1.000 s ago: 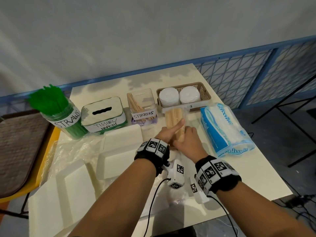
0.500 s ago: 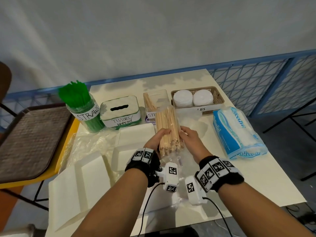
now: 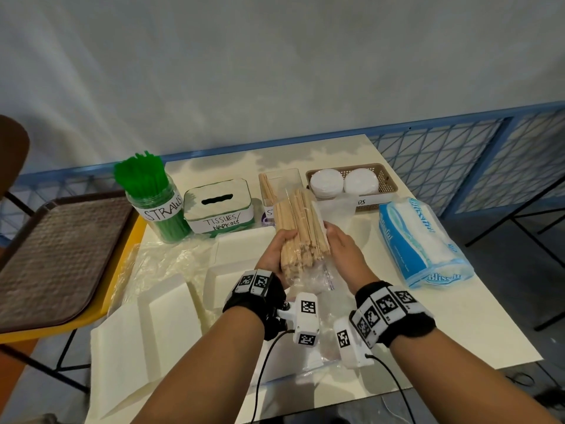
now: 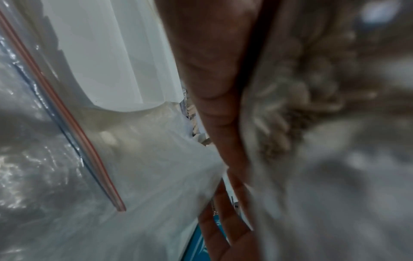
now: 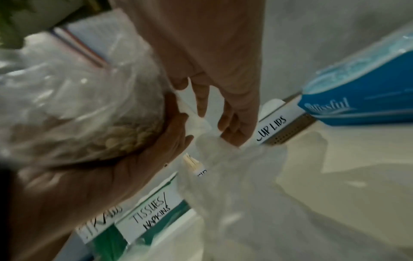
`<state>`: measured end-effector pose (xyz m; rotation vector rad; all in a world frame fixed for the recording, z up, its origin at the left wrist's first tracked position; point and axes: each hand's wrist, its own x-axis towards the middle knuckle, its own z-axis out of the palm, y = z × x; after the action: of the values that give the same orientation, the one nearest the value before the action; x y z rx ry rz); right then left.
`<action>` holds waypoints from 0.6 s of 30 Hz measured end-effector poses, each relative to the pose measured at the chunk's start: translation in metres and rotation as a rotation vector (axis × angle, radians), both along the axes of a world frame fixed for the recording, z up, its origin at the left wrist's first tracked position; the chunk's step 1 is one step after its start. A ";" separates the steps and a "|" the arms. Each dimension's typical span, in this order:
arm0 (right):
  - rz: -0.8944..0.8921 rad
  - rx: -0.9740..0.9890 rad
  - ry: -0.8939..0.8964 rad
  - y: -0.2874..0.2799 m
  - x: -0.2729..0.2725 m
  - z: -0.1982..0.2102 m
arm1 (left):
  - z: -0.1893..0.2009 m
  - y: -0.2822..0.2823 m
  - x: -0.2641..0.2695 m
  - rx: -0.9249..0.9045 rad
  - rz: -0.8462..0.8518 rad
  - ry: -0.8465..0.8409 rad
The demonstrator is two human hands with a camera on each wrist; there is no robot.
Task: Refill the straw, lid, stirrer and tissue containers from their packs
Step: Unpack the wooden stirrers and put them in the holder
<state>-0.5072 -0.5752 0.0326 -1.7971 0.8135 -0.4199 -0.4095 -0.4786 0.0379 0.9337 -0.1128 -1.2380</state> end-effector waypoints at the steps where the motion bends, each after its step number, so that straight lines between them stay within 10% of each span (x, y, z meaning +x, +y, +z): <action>1: -0.011 0.102 0.008 0.000 0.001 0.002 | 0.000 0.001 0.001 -0.003 0.002 0.002; 4: 0.014 0.315 -0.032 0.003 0.000 0.012 | 0.004 0.006 0.003 -0.004 -0.033 -0.001; 18: 0.074 0.087 -0.091 0.017 0.008 0.035 | 0.008 0.019 0.011 0.062 -0.038 -0.122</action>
<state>-0.4989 -0.5586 0.0674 -1.7093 0.6897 -0.4088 -0.3986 -0.4595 0.0464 1.0652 -0.1905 -1.2244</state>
